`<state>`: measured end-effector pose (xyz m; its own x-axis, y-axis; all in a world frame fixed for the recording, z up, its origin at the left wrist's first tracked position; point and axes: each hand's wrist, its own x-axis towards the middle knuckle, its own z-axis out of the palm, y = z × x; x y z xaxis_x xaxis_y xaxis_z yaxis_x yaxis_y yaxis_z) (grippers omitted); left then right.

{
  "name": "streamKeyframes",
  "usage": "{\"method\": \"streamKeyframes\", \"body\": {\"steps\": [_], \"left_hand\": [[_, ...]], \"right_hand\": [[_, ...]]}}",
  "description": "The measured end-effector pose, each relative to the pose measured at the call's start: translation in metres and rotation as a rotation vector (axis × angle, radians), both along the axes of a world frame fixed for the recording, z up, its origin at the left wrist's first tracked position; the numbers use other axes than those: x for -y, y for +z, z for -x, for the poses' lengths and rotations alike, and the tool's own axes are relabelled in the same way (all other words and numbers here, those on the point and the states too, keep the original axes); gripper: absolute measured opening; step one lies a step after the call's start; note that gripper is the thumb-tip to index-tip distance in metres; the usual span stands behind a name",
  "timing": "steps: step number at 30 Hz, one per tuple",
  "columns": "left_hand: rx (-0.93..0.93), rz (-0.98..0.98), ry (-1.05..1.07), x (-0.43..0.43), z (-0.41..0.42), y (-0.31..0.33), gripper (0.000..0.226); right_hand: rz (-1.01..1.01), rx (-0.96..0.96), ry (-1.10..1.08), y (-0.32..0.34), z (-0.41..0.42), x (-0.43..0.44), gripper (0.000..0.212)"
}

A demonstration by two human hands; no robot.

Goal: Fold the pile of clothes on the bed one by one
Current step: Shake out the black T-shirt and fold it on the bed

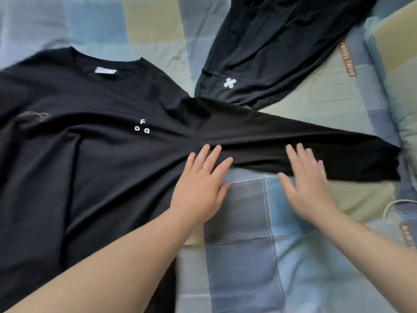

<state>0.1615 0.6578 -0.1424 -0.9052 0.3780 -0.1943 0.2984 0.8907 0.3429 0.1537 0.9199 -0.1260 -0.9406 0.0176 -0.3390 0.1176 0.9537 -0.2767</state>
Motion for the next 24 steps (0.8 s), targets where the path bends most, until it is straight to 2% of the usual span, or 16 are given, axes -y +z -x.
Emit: {"method": "streamKeyframes", "body": {"steps": [3, 6, 9, 12, 14, 16, 19, 23, 24], "left_hand": [[0.011, 0.119, 0.081, 0.092, -0.046, 0.005, 0.059], [0.151, 0.219, 0.089, 0.177, -0.098, 0.005, 0.063], [0.253, 0.257, 0.051, 0.238, -0.148, 0.0, 0.073], [0.276, 0.29, -0.045, 0.281, -0.193, -0.005, 0.089], [0.291, 0.28, -0.093, 0.292, -0.211, -0.003, 0.092], [0.31, 0.281, -0.137, 0.295, -0.224, -0.003, 0.093], [0.323, 0.268, -0.155, 0.294, -0.239, 0.001, 0.099], [0.357, 0.242, -0.196, 0.287, -0.266, -0.001, 0.11], [0.358, 0.243, -0.222, 0.285, -0.276, -0.001, 0.111]], "right_hand": [[0.261, 0.119, 0.071, -0.004, -0.04, 0.107, 0.072], [0.321, 0.223, 0.012, -0.014, -0.08, 0.194, 0.073], [0.085, 0.317, 0.019, -0.025, -0.117, 0.239, 0.07], [-0.141, 0.257, 0.058, -0.037, -0.167, 0.251, 0.072], [-0.229, 0.182, -0.005, -0.04, -0.194, 0.241, 0.07], [-0.249, 0.178, -0.164, -0.035, -0.213, 0.237, 0.066], [-0.113, 0.185, -0.364, -0.02, -0.23, 0.257, 0.058], [0.364, 0.4, -0.619, -0.005, -0.243, 0.296, 0.065], [0.419, 0.451, -0.642, -0.005, -0.25, 0.302, 0.062]]}}
